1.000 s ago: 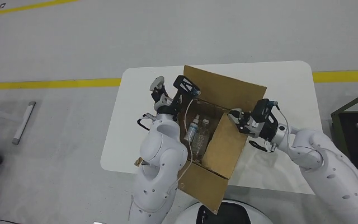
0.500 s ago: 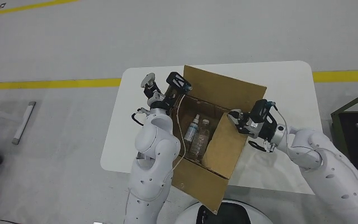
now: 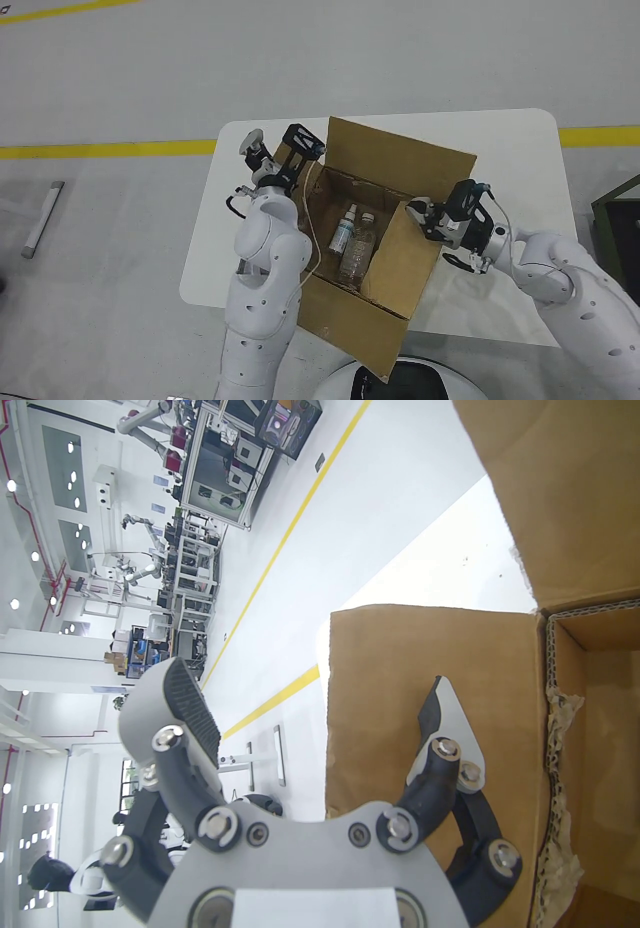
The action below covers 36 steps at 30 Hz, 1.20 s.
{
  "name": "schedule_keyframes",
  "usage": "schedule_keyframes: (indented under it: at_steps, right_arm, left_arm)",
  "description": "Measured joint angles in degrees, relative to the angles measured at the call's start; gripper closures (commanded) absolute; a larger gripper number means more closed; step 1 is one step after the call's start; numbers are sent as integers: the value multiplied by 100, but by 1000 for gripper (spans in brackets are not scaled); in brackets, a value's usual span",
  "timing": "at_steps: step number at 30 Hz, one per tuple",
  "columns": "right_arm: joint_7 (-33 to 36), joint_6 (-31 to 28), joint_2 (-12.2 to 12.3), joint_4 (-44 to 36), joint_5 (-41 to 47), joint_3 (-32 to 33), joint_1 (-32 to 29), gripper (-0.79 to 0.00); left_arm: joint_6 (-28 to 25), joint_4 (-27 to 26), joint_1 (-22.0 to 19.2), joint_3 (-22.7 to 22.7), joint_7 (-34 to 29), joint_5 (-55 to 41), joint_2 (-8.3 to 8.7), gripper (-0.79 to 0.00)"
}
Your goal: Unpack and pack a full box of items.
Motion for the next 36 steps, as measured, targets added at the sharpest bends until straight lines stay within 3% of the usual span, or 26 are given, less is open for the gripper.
schedule_keyframes:
  at_steps: [8,14,19,25,30,36]
  right_arm:
    - [-47,34,-3,-8,2,5,6,0]
    - [-1014,72,-10,-337,243,337,-191,0]
    - [-1636,246,65,-663,195,1152,-938,0]
    - [-1450,19,135,-689,312,1783,-2057,0]
    - [-1181,-49,123,-533,380,1602,-2404,0]
    - [-1012,97,55,-193,30,986,-1894,0]
  left_arm:
    - [24,237,-20,-204,-18,205,38,-785]
    - [61,298,39,-222,33,102,38,-785]
    - [143,-2,169,-169,16,-1,26,-785]
    - [110,-376,330,-138,43,-10,32,-785]
    - [79,-542,410,-129,85,-14,39,-785]
    - [54,-597,471,-145,130,4,49,-785]
